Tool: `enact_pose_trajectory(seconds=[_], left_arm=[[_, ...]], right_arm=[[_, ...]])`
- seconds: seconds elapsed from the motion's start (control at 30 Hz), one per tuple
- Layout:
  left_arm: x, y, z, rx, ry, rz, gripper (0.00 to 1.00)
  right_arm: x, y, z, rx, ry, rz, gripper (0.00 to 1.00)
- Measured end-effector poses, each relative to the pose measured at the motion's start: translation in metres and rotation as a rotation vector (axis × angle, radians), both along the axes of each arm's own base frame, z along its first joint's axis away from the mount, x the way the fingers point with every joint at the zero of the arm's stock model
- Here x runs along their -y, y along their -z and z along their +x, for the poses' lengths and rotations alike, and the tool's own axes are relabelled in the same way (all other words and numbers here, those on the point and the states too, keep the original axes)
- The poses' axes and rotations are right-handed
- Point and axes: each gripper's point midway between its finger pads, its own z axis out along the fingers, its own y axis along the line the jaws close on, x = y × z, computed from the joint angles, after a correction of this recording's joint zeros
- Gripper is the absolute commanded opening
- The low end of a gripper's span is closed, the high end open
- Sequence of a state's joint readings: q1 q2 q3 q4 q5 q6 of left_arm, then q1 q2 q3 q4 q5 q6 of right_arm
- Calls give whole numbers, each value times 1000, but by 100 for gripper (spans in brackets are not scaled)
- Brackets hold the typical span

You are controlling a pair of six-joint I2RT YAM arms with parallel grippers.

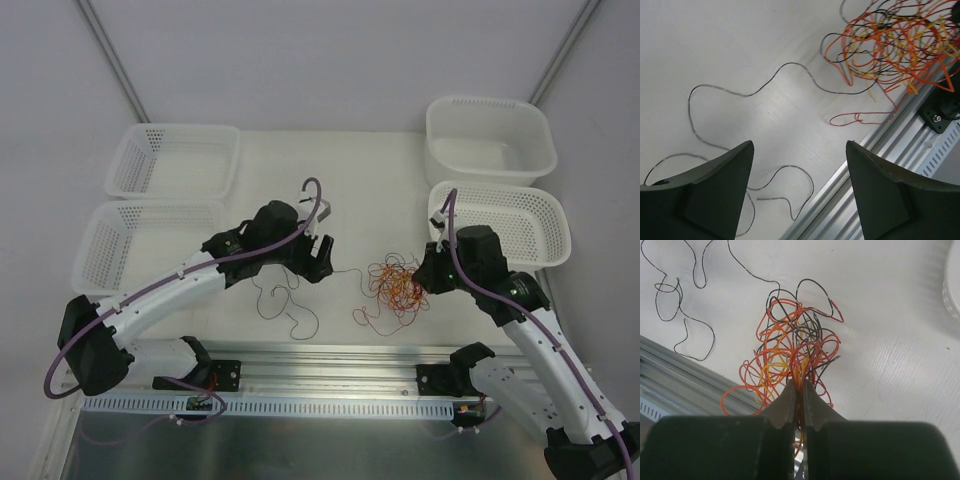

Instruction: Untangle the cables

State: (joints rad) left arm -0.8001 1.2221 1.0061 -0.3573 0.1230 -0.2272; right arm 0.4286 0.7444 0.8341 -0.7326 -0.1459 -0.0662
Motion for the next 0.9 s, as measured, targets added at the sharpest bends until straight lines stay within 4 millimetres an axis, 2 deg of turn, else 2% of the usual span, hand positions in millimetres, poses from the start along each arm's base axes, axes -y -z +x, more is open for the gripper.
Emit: enact_pose_trajectory(seconds=[0.1,0.27,0.43,0.5,0.8,0.87,0.9], left_arm=[[31,-1,-10,67,111,-51,75],[64,24,-19,146,223,-91,72],[76,60,-23,187,277,-95,69],[80,67,-24,207,296,-107,69],[108,72,-29,312,373,-181,71],[111,71,-27,328,375,-191,70],[114,71,-27,337,378,-199,67]], right_arm=[[-3,-2,0,0,-6,16,1],[-7,-7,0,8,0,52,1],[-11,-18,1,24,12,94,1],[-13,-21,1,28,14,109,1],[-18,-24,0,14,17,147,1],[-18,-24,-1,10,17,152,1],[-19,-24,-1,9,18,155,1]])
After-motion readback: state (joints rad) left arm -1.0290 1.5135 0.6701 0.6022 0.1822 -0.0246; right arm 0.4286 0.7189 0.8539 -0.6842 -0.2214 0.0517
